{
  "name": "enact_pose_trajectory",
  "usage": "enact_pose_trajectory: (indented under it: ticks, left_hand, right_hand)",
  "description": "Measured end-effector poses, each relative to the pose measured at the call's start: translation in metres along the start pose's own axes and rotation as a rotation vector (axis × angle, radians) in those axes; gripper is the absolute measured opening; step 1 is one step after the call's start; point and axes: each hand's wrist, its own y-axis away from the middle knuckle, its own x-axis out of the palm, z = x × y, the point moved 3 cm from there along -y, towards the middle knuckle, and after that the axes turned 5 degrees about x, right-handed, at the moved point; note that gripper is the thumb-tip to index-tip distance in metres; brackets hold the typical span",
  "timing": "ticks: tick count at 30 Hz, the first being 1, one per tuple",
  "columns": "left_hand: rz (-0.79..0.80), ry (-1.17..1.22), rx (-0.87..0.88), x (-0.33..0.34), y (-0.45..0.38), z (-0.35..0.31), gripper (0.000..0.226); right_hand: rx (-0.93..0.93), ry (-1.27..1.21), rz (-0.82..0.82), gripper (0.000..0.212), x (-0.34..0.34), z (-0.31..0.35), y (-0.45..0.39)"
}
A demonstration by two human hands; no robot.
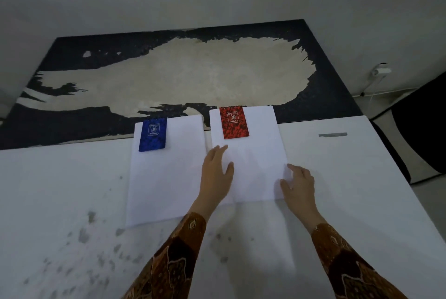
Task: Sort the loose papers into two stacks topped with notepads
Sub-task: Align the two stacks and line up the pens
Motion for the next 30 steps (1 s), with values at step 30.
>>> enact_pose_trajectory:
  ticks: [30]
  left_hand:
    - [0.163,-0.186,-0.440,0.077,0.335,-0.032,0.009]
  right_hand:
    - [-0.028,0.035,0.446,0.008,-0.005,-0.103,0.254]
